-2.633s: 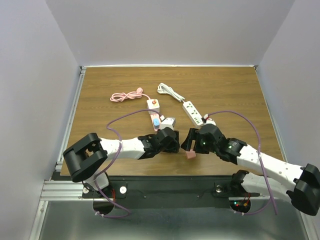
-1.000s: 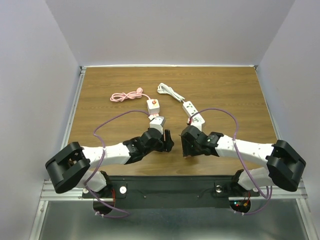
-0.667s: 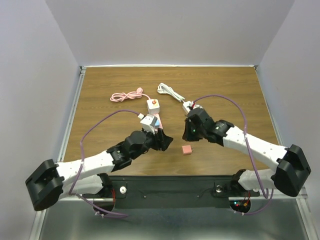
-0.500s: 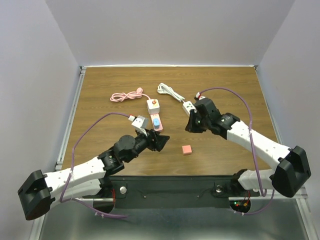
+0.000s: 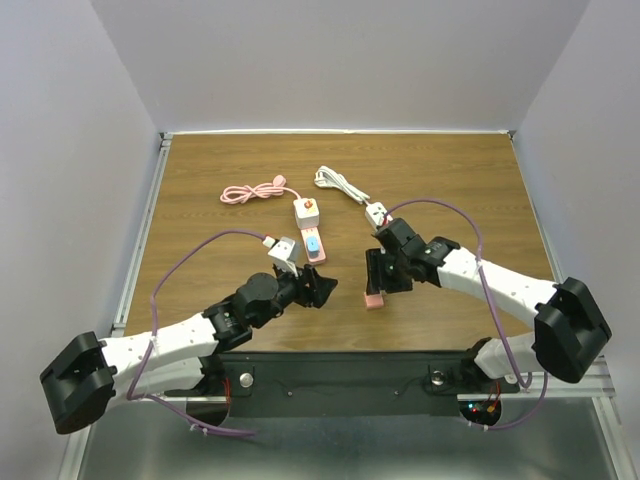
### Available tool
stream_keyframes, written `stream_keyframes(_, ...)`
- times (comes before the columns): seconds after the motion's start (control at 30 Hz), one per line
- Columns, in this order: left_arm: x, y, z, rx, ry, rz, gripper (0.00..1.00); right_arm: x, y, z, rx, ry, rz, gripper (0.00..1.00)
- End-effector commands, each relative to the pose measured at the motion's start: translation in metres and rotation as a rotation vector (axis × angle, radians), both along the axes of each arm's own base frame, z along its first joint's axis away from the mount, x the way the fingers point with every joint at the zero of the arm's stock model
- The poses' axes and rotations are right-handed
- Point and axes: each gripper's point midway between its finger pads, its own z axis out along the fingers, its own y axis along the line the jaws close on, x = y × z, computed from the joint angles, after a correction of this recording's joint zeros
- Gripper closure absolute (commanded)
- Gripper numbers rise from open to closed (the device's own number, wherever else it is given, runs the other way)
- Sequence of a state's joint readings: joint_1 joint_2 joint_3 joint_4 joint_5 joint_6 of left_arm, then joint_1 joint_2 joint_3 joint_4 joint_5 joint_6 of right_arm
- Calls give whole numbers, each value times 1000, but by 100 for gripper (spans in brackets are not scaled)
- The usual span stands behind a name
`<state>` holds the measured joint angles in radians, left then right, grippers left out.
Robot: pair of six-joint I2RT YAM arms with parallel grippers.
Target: Insert the plug
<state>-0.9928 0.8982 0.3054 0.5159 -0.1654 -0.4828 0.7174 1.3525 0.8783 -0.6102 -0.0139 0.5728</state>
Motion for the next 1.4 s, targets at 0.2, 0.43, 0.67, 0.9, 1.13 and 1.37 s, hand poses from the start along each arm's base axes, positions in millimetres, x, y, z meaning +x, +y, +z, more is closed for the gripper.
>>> stream_keyframes(0.2,4,-9,6,-24,-11,-10,27,0,-2,-14,-93,-40,-22,38)
stream_keyframes(0.43,5,-11,6,-24,-12,-11,27,5,-1,-32,-121,-35,-17,36)
stream_keyframes(0.67,6,-14,2,-8,-4,-16,26,5,7,-31,-100,-34,5,36)
stream_keyframes(0.9,6,-19,2,-4,-1,-29,26,-1,13,-32,-90,-27,6,36)
stream_keyframes(1.13,7,-20,-2,10,2,-33,26,-2,22,-33,-102,-33,28,36)
stream_keyframes(1.37,7,-21,-4,9,9,-32,26,0,22,-35,-118,-38,36,36)
